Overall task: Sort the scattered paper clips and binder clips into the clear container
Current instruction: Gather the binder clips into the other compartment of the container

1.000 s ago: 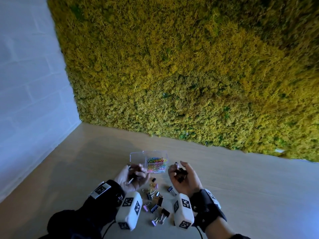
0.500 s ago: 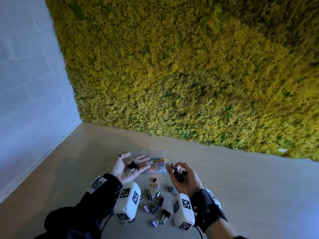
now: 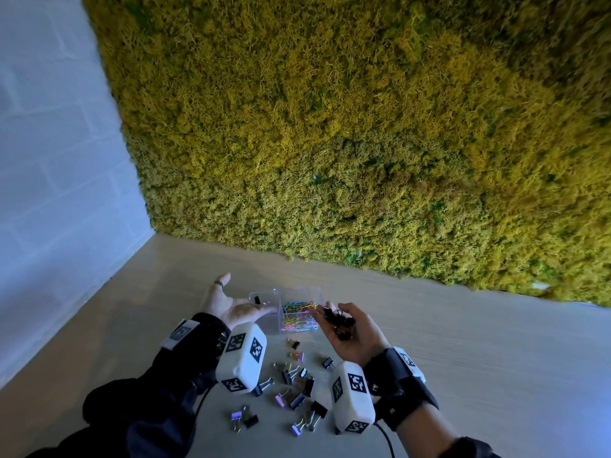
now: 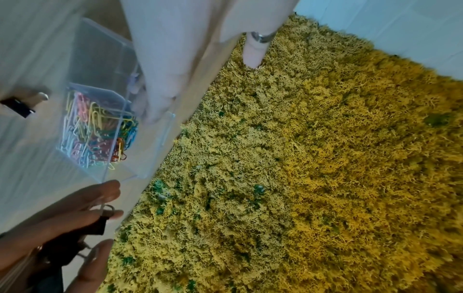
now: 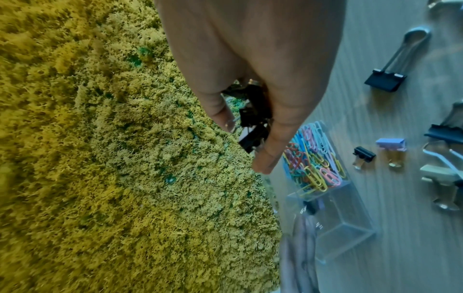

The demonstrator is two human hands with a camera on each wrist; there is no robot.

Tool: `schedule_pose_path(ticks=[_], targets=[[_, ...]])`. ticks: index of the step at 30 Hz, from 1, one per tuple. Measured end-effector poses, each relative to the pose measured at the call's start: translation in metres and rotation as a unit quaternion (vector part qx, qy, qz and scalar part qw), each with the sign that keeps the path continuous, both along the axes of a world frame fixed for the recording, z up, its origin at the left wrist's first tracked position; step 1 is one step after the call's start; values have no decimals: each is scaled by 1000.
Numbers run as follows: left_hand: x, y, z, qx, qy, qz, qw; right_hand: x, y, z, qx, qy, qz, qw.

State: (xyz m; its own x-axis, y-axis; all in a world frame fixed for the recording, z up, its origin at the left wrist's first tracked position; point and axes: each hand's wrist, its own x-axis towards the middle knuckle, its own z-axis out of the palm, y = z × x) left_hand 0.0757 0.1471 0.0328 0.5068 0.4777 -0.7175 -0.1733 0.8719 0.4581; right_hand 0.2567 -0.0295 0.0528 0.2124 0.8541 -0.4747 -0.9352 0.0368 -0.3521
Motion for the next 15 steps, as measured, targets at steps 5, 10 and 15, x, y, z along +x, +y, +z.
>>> schedule_pose_path(ticks=[5, 10, 15], targets=[[-1, -31, 45, 166, -28, -73, 983, -6, 12, 9, -17, 14, 4, 1000], [4, -30, 35, 472, 195, -174, 842, -23, 38, 22, -62, -22, 60, 996], [13, -28, 13, 515, 254, -273, 772, -39, 70, 17, -94, -54, 97, 989]])
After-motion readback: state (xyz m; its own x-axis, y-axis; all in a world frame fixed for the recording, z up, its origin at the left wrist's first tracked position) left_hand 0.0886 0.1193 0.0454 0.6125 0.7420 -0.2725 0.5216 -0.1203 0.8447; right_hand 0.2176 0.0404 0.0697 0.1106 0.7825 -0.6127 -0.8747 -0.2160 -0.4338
